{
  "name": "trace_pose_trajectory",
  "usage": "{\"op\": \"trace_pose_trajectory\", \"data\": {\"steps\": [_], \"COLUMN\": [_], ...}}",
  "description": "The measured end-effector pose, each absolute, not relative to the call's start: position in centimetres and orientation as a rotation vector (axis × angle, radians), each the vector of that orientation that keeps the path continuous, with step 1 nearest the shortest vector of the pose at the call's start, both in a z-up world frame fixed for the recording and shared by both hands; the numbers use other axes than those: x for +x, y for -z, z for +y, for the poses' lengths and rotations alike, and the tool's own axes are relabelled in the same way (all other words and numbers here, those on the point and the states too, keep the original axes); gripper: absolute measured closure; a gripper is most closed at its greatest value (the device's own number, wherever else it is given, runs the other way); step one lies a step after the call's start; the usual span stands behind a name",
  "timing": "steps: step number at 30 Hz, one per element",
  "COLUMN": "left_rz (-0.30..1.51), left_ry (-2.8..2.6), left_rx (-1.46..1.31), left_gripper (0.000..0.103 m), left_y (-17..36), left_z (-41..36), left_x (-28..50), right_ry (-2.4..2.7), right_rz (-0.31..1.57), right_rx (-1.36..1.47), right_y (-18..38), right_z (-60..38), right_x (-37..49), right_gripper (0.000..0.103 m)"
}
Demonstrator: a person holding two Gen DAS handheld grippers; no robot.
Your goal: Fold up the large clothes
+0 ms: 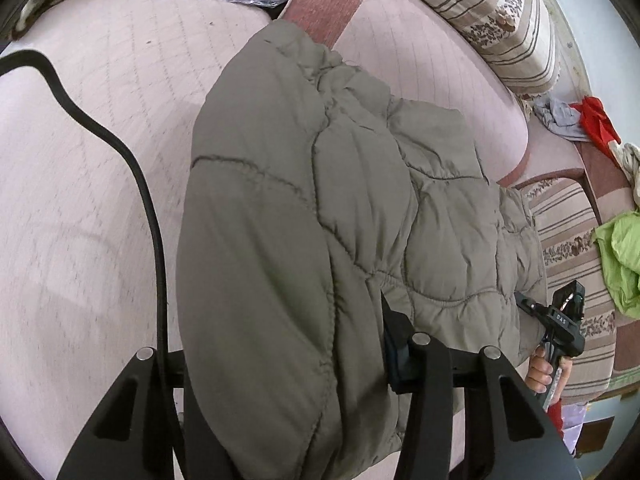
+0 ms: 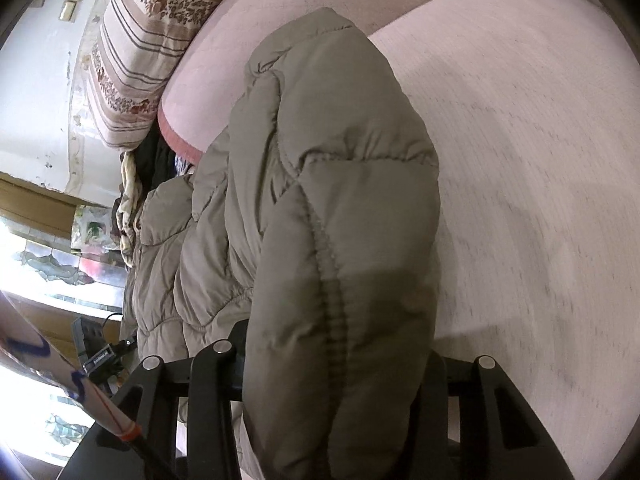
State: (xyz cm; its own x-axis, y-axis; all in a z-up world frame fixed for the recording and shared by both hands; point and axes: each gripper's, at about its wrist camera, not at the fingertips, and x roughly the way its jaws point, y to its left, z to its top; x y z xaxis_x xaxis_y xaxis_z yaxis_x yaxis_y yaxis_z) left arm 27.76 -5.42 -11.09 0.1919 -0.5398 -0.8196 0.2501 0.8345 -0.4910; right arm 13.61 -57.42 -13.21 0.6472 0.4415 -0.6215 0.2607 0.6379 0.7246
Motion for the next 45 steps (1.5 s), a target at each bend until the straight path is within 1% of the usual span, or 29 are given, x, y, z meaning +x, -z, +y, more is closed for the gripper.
{"op": "trace_pose_trajectory", "data": {"steps": [8,11,13,16,18,20,22,25,29,31,34,35,41,45], "left_rz": [1.273,1.278,1.286,1.3,1.298,1.3,1.302,1.311,1.308,1.296,1.28,1.267,1.239,1.222], "left_ry": [0.554,0.54,0.526,0.512,0.515,0.52,0.531,0.543,0.518,0.491,0.469,0.456,0.369,0.353], "left_rx": [-0.292,-0.288,-0.29,-0.312,-0.324,-0.346,-0.379,-0.438,-0.436,-0.394,-0.347,-0.32,-0.094,-0.041], "left_gripper": [0.055,0.052,0.046,0.044,0.044,0.043,0.043,0.042,0.042,0.042,0.042,0.042,0.043,0.048], "left_y": [11.4,11.6,11.8,12.1,11.9,11.8,11.7,11.7,11.6,11.3,10.7,10.4,10.1,10.0], "left_z": [-4.4,-4.9,-4.6,-4.1,-3.5,-2.5,-1.3,-0.1,0.5,0.1,-0.2,-0.5,-3.1,-4.1], "left_x": [24.6,24.7,24.7,24.7,24.3,23.9,23.4,23.2,23.1,23.0,22.6,22.4,22.6,23.0], "right_ry": [-0.135,-0.138,-0.129,-0.092,-0.042,0.026,0.061,0.14,0.227,0.253,0.247,0.231,0.17,0.089], "right_rz": [0.886,0.879,0.876,0.883,0.887,0.887,0.876,0.825,0.786,0.761,0.745,0.731,0.724,0.739], "right_rx": [0.929,0.945,0.958,0.953,0.93,0.901,0.901,0.896,0.836,0.783,0.753,0.718,0.622,0.535], "right_y": [14.1,14.7,15.1,15.6,15.4,15.1,14.6,13.3,11.2,9.4,8.1,6.8,4.0,2.5], "right_z": [-55.9,-55.8,-55.9,-56.0,-56.0,-55.9,-56.1,-56.9,-57.8,-57.9,-57.3,-56.4,-52.5,-48.1], "right_x": [9.5,8.7,8.3,7.9,7.6,7.1,6.5,4.8,2.6,1.2,0.4,0.0,1.3,2.8], "right_gripper": [0.055,0.054,0.05,0.04,0.026,0.022,0.022,0.019,0.019,0.019,0.019,0.019,0.019,0.019]}}
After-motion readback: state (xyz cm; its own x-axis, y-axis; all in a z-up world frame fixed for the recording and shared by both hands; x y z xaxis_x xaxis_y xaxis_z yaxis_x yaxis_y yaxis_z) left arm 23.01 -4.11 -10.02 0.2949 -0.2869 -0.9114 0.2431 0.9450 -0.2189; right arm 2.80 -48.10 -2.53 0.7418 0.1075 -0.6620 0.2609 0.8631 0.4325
